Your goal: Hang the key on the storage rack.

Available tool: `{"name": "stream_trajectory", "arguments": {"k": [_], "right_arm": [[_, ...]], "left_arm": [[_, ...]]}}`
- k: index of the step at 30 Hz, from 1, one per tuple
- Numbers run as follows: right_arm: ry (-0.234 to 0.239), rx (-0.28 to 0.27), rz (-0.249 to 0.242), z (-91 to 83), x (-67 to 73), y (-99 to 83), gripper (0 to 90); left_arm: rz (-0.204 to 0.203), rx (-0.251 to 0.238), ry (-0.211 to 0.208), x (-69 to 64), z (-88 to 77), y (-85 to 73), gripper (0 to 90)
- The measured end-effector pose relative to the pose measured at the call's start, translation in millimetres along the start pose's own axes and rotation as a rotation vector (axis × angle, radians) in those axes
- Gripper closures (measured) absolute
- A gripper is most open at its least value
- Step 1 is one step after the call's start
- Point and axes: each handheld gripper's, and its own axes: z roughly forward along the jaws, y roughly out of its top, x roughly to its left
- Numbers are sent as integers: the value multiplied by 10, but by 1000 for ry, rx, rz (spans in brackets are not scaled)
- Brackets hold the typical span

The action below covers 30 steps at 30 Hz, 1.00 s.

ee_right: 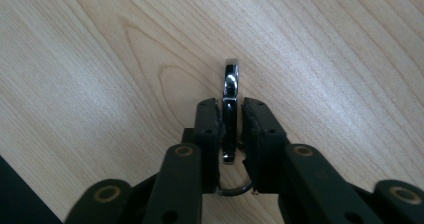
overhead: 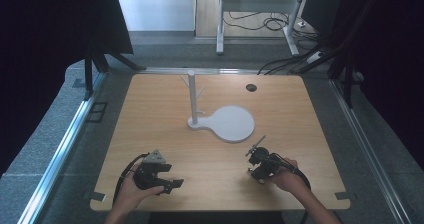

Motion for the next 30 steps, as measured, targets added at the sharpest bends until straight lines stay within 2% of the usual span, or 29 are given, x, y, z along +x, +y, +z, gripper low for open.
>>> {"name": "stream_trajectory", "arguments": {"k": [3, 12, 21, 30], "right_arm": [[3, 3, -4, -2, -3, -7, 842], [-13, 29, -36, -30, 9, 0, 847], [-28, -17, -44, -220, 1, 91, 847], [-43, -87, -37, -415, -58, 234, 847]], "left_arm": [[1, 2, 0, -1, 1, 1, 247], [-1, 1, 0, 4, -1, 0, 247], [-1, 0, 0, 7, -16, 0, 247], [-2, 2, 0, 14, -14, -2, 247]]}}
